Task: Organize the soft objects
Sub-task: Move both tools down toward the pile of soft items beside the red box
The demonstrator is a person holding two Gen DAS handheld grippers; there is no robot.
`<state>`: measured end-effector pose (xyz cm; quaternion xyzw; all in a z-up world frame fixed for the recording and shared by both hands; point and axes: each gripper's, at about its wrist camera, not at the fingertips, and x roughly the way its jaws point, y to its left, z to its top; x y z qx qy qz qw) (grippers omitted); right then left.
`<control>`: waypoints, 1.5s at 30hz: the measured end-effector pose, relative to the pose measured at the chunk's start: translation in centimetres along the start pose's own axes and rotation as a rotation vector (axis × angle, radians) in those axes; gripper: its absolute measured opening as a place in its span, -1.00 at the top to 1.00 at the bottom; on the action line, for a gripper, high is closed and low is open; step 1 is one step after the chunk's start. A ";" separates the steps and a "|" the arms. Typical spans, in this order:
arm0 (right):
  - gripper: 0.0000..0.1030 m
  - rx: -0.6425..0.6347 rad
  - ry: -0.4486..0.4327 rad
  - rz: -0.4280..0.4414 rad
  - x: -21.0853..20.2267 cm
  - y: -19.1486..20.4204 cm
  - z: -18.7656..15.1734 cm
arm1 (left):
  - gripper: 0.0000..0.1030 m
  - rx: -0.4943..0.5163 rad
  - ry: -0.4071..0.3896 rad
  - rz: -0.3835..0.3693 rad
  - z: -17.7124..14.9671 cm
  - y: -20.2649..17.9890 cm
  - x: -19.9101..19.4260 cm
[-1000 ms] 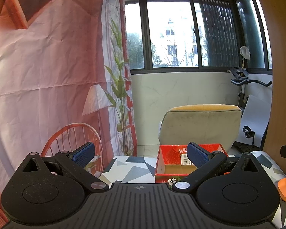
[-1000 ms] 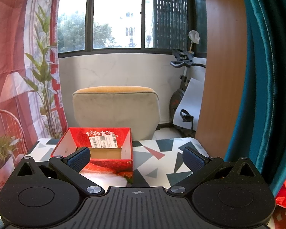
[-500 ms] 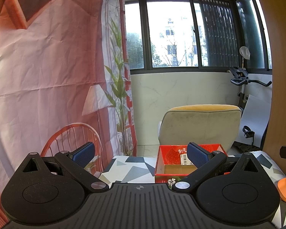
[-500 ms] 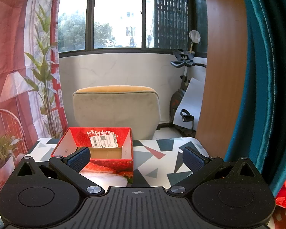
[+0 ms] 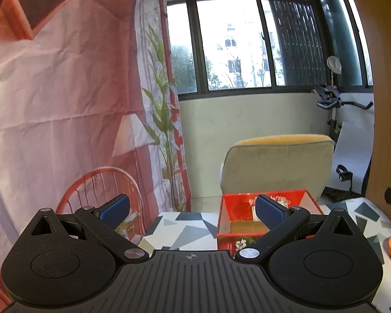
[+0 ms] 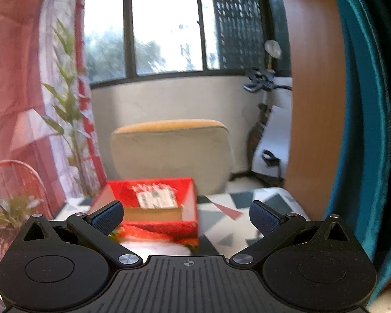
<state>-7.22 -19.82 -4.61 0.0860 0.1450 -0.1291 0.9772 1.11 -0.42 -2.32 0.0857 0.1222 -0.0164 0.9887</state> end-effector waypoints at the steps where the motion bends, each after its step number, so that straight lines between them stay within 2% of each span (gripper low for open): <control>1: -0.99 0.003 -0.032 0.029 0.0 -0.2 -0.6 | -1.00 0.000 0.002 -0.009 -0.3 0.1 0.3; 4: -0.99 0.029 -0.097 0.057 0.3 -0.5 -2.0 | -1.00 -0.004 0.036 -0.024 -1.4 0.2 1.6; 9: -0.99 0.021 -0.091 0.024 2.4 -0.5 -4.5 | -1.00 -0.019 0.104 -0.047 -3.6 0.4 3.9; 15: -0.99 0.011 0.025 0.052 5.4 -0.1 -8.3 | -1.00 -0.015 0.172 -0.095 -6.5 0.3 6.7; 19: -0.99 0.027 0.056 -0.017 7.2 -0.1 -10.3 | -1.00 -0.027 0.222 -0.159 -8.5 -0.2 8.3; 23: -0.99 -0.001 0.123 -0.058 9.2 -0.1 -12.3 | -1.00 -0.086 0.272 -0.246 -10.4 -0.2 10.0; 26: -0.99 -0.031 0.177 -0.027 10.3 -0.2 -13.9 | -1.00 -0.136 0.323 -0.282 -11.8 -0.1 11.8; 34: -0.97 -0.070 0.288 0.088 12.7 1.2 -16.0 | -0.99 -0.091 0.399 -0.310 -14.1 -1.9 14.2; 39: -0.74 -0.067 0.328 0.118 13.8 1.2 -16.9 | -0.92 -0.105 0.450 -0.322 -14.8 -2.4 15.1; 42: -0.55 -0.052 0.358 0.124 14.5 0.8 -17.3 | -0.79 -0.109 0.482 -0.345 -15.2 -2.8 15.7; 45: -0.48 -0.027 0.373 0.147 15.2 0.2 -17.7 | -0.66 -0.118 0.503 -0.377 -15.6 -3.3 16.1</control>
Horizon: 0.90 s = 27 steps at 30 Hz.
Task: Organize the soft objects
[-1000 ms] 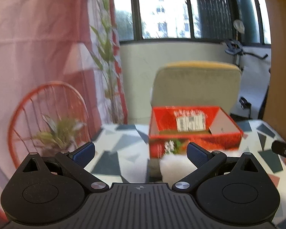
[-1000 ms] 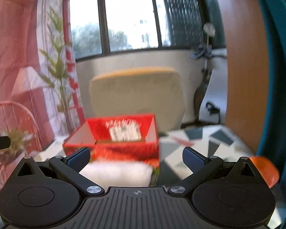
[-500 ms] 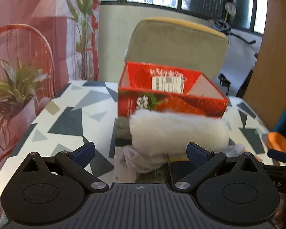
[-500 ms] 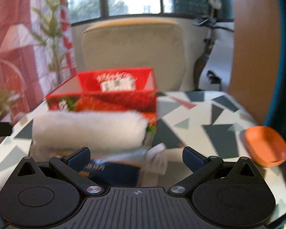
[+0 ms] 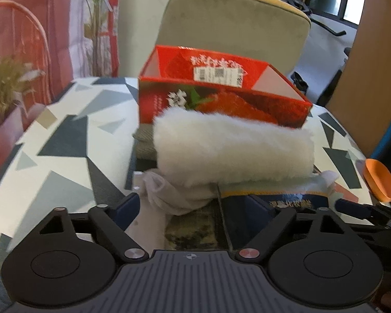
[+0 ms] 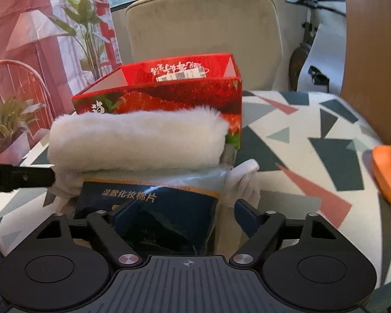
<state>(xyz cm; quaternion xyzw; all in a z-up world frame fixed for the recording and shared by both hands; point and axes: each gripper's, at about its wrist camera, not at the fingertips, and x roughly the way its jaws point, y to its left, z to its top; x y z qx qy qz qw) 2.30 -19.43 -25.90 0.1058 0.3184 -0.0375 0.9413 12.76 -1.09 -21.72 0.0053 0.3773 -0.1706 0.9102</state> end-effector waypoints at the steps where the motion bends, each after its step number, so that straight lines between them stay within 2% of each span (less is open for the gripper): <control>1: -0.47 0.001 0.002 0.008 0.1 0.0 0.0 | -0.57 -0.002 0.008 -0.016 -0.1 0.0 0.2; 6: -0.36 -0.006 -0.003 0.047 0.7 -0.2 -0.1 | -0.30 -0.026 0.028 -0.124 -0.3 -0.3 1.1; 12: -0.36 -0.007 -0.006 0.076 1.2 -0.3 -0.1 | -0.28 -0.060 0.060 -0.206 -0.7 -0.6 2.5; 18: -0.36 0.032 0.011 0.101 1.8 -1.0 -0.3 | -0.28 -0.093 0.095 -0.246 -1.1 -0.7 4.2; 24: -0.37 0.067 0.025 0.117 2.2 -1.4 -0.4 | -0.24 -0.128 0.105 -0.320 -1.4 -0.7 5.2; 27: -0.34 0.077 0.029 0.121 2.2 -1.3 -0.4 | -0.05 -0.122 0.103 -0.335 -1.4 -0.9 5.2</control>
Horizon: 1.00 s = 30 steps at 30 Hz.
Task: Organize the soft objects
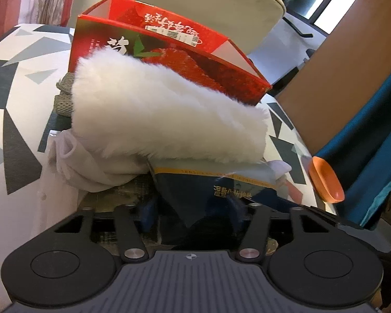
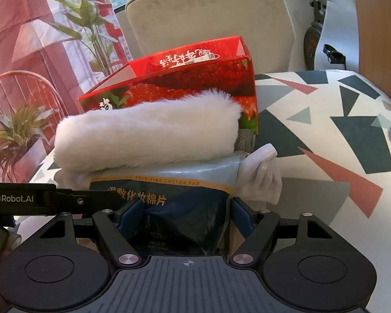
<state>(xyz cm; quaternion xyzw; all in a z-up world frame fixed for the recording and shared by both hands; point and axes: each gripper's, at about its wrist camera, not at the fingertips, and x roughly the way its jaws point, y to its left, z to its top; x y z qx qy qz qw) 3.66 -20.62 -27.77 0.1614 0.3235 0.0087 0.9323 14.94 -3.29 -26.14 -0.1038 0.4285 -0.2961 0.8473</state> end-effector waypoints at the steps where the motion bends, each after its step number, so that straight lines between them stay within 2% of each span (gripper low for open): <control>1: -0.31 0.000 0.000 0.001 -0.1 0.1 0.0 | -0.03 0.006 -0.001 -0.002 0.0 0.0 0.0; 3: -0.16 -0.003 0.000 0.024 -0.4 0.3 0.2 | -0.02 0.011 -0.009 -0.009 0.0 -0.1 -0.4; 8: -0.08 -0.051 -0.057 0.031 -1.8 1.3 0.5 | -0.01 0.036 -0.052 -0.028 0.4 -0.6 -1.9; 12: -0.07 -0.060 -0.109 0.046 -3.5 1.6 1.3 | -0.01 0.065 -0.090 -0.060 1.2 -1.5 -3.7; 18: -0.07 -0.112 -0.238 0.038 -6.9 2.7 3.3 | 0.00 0.111 -0.183 -0.116 3.5 -3.5 -6.7; 26: -0.09 -0.130 -0.353 0.078 -9.2 3.2 8.8 | 0.00 0.198 -0.341 -0.127 8.1 -6.2 -10.0; 30: -0.12 -0.147 -0.371 0.103 -8.3 3.5 12.7 | -0.01 0.204 -0.346 -0.111 11.4 -6.3 -9.5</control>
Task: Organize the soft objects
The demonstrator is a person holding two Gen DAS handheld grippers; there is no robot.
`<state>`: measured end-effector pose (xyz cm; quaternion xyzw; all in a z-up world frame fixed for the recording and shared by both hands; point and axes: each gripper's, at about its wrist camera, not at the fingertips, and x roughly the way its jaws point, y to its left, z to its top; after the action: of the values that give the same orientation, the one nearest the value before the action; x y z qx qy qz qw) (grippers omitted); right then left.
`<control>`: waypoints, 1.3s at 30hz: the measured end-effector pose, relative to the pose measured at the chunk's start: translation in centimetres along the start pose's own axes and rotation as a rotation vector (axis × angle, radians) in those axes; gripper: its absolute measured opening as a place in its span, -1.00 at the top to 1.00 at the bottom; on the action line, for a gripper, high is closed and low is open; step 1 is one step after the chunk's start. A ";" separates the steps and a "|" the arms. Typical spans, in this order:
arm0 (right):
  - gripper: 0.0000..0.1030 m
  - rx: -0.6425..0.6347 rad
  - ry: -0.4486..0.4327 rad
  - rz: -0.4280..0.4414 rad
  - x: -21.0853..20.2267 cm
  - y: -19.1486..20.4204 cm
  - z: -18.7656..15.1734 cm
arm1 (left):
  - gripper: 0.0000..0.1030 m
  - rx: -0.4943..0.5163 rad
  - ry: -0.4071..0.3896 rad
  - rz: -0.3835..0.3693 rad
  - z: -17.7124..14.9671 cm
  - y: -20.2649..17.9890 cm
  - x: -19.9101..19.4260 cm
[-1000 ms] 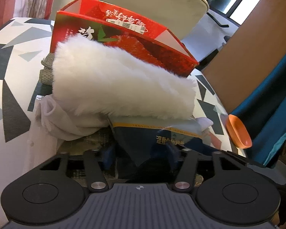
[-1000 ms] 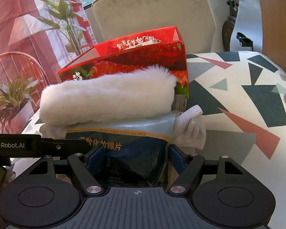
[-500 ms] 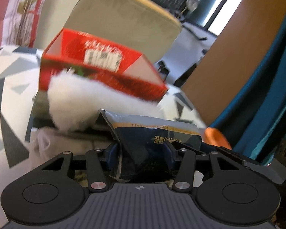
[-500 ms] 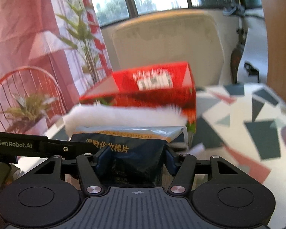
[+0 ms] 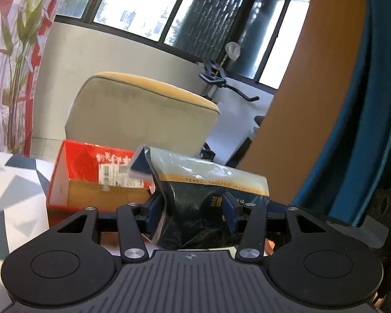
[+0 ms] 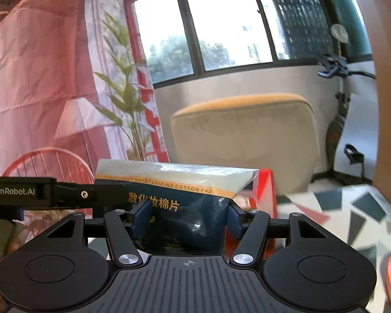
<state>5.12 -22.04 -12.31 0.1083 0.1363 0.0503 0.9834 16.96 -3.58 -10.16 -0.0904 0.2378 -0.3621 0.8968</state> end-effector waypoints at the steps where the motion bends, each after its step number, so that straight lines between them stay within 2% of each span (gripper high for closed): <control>1: -0.12 -0.008 0.002 0.005 1.0 -0.2 0.9 | -0.01 -0.011 0.012 0.001 0.7 0.4 0.7; 4: -0.13 -0.009 0.034 0.019 4.4 -1.0 3.2 | -0.01 -0.080 0.057 0.002 2.4 2.6 2.9; 8: -0.12 0.020 0.140 0.029 10.0 -2.7 4.9 | 0.00 -0.199 0.165 0.003 3.6 6.7 6.2; 16: -0.13 0.054 0.270 0.031 18.5 -5.2 4.5 | -0.05 -0.228 0.244 0.027 5.1 11.3 12.2; 20: -0.12 0.123 0.349 0.015 23.3 -7.2 3.9 | -0.06 -0.312 0.340 0.040 5.0 14.4 16.3; 22: -0.05 0.143 0.375 0.001 25.3 -7.8 3.5 | -0.06 -0.328 0.341 0.061 5.3 15.3 17.2; 24: -0.06 0.150 0.348 0.004 26.6 -8.2 3.3 | -0.06 -0.294 0.301 0.064 6.0 15.3 17.6; 25: -0.07 0.153 0.331 0.002 26.9 -8.4 3.2 | -0.09 -0.296 0.303 0.070 6.1 15.5 18.0; 26: -0.07 0.161 0.335 -0.004 27.5 -8.6 3.0 | -0.13 -0.327 0.340 0.076 5.7 15.9 18.6; 27: -0.07 0.173 0.371 -0.013 28.2 -8.9 2.6 | -0.20 -0.361 0.397 0.074 5.1 16.2 19.3; 29: -0.07 0.211 0.488 -0.056 30.1 -9.5 1.3 | -0.20 -0.386 0.474 0.092 3.7 16.7 20.4; 31: -0.06 0.240 0.579 -0.069 31.3 -9.9 0.0 | -0.20 -0.373 0.499 0.117 2.7 16.8 20.6; 33: -0.07 0.240 0.614 -0.090 31.6 -9.9 -0.9 | -0.19 -0.378 0.523 0.131 2.1 16.9 20.6; 39: -0.15 0.202 0.589 -0.141 30.5 -8.8 -1.2 | -0.20 -0.315 0.481 0.156 2.9 16.1 18.0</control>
<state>34.60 -26.40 -23.30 0.1767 0.4265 -0.0024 0.8870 39.42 -4.48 -19.50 -0.1216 0.5030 -0.2616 0.8147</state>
